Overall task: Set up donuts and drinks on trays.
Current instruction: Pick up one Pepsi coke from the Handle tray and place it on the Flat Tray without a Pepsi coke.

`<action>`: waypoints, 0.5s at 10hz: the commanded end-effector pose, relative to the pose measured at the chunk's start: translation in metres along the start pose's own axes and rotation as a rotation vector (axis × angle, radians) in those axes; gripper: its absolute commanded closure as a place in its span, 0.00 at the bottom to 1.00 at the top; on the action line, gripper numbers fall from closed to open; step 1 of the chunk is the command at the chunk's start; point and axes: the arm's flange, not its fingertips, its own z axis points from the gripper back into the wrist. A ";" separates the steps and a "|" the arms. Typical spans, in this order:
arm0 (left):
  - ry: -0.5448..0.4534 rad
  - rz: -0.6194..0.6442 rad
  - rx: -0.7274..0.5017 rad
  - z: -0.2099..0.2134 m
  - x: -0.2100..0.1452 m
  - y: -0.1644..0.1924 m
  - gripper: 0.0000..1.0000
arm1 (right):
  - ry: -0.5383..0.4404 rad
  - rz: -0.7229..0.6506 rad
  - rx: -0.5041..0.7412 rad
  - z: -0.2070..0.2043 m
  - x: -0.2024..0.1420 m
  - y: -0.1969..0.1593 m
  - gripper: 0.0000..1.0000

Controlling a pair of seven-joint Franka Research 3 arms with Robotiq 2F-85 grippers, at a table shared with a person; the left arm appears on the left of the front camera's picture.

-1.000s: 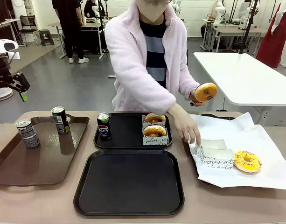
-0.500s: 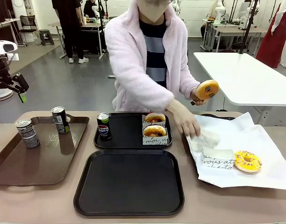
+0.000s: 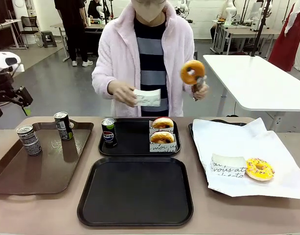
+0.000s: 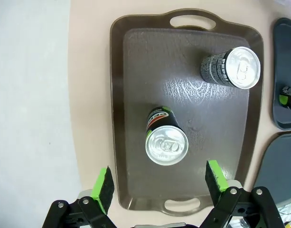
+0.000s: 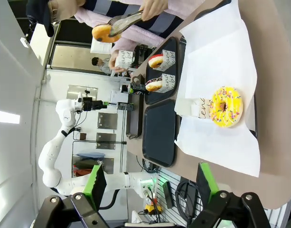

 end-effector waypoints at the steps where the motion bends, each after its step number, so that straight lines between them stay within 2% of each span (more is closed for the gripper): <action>1: -0.028 -0.031 0.008 -0.022 -0.010 -0.002 0.00 | -0.005 0.018 0.019 0.001 0.000 -0.001 0.00; 5: -0.038 -0.066 0.059 -0.048 -0.012 -0.020 0.00 | -0.005 0.018 0.019 0.001 0.000 -0.001 0.00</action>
